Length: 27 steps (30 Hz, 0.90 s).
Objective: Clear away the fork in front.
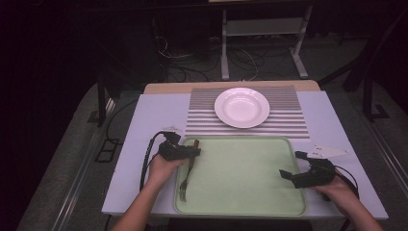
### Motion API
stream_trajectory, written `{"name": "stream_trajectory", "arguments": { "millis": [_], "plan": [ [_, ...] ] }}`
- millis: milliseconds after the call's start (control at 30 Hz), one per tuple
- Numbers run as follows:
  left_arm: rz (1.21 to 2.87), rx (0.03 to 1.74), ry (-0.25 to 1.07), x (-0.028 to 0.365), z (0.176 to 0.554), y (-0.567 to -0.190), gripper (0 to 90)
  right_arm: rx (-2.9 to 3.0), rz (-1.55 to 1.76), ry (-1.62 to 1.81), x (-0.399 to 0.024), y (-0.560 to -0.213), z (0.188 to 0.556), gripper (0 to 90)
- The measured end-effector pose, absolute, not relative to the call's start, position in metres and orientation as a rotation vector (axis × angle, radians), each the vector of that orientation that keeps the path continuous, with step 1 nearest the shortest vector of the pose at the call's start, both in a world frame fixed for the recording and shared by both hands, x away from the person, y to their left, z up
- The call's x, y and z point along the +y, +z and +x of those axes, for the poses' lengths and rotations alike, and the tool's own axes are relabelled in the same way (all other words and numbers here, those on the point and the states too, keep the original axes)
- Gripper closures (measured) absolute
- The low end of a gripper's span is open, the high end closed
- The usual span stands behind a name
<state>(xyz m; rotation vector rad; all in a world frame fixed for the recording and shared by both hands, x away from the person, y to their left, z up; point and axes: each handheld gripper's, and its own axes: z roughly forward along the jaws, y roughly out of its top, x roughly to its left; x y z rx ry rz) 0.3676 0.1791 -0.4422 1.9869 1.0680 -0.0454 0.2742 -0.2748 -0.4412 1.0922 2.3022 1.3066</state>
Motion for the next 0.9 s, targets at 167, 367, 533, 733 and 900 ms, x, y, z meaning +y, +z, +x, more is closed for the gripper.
{"name": "stream_trajectory", "arguments": {
  "millis": [167, 367, 533, 733, 900],
  "plan": [
    [1.984, 1.071, 0.001, 0.182, 0.368, -0.44, 63.0, 2.301, 1.092, 1.306, -0.275, -0.441, 0.274, 4.0],
    [1.99, 0.998, 0.004, 0.174, 0.362, -0.434, 81.0, 2.301, 1.09, 1.306, -0.275, -0.441, 0.274, 4.0],
    [2.043, 0.952, -0.027, 0.161, 0.363, -0.438, 89.3, 2.304, 1.081, 1.306, -0.275, -0.441, 0.274, 4.0],
    [2.101, 0.934, -0.029, 0.149, 0.364, -0.444, 89.4, 2.302, 1.081, 1.311, -0.275, -0.441, 0.274, 4.0],
    [2.144, 0.934, 0.003, 0.146, 0.365, -0.446, 89.4, 2.301, 1.083, 1.313, -0.277, -0.441, 0.273, 4.0]
  ]
}}
